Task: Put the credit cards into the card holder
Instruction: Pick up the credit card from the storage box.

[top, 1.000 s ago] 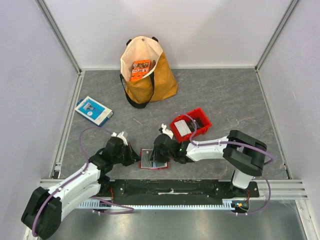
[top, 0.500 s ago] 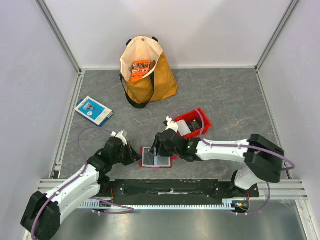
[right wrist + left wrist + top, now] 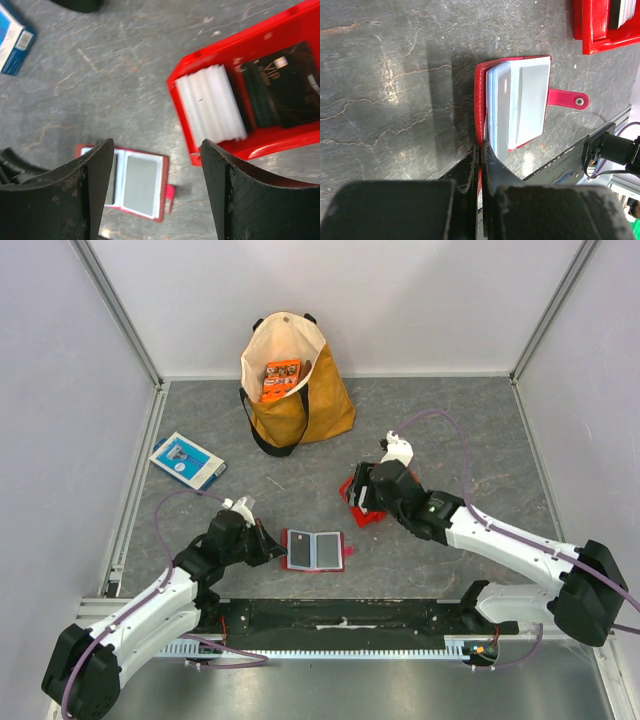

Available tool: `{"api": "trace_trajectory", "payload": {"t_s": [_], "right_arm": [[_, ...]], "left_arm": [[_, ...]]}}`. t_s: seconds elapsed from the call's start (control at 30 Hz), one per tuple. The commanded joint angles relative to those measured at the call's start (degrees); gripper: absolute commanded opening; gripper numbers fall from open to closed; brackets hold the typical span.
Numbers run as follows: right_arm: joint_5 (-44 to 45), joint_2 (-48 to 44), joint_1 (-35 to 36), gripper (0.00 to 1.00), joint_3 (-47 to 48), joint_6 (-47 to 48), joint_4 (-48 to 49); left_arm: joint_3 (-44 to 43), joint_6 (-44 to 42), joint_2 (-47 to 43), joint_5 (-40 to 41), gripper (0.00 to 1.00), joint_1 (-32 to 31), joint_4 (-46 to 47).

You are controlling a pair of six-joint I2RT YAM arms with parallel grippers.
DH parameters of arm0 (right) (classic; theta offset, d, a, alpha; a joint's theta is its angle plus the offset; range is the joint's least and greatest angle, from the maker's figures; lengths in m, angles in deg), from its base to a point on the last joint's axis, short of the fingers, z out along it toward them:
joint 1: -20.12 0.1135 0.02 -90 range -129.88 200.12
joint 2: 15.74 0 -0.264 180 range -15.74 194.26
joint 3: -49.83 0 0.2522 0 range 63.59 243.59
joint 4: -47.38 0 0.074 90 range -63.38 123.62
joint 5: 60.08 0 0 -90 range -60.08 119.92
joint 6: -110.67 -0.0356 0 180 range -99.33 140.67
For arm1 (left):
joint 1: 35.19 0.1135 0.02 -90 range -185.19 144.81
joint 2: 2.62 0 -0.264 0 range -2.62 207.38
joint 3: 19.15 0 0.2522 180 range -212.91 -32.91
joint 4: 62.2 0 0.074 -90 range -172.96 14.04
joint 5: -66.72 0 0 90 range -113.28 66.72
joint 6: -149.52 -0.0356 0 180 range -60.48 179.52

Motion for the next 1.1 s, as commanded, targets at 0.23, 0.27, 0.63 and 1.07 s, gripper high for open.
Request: {"api": "trace_trajectory", "payload": {"t_s": [0.23, 0.27, 0.63, 1.07], "right_arm": [[-20.27, 10.83, -16.24, 0.85, 6.86, 17.42, -0.4], [-20.99, 12.06, -17.2, 0.85, 7.03, 17.86, 0.21], [-34.43, 20.94, -23.36, 0.88, 6.51, 18.22, 5.05], [-41.73, 21.83, -25.38, 0.85, 6.16, 17.16, 6.63]], "left_arm": [[-2.42, 1.15, 0.34, -1.16, 0.02, -0.19, 1.32], [-2.42, 1.15, 0.25, -1.16, 0.02, -0.02, 1.4], [-2.42, 1.06, 1.13, -0.9, 0.02, -0.11, 1.58], [-2.51, 0.88, 2.18, -1.07, 0.02, -0.02, 2.11]]}}
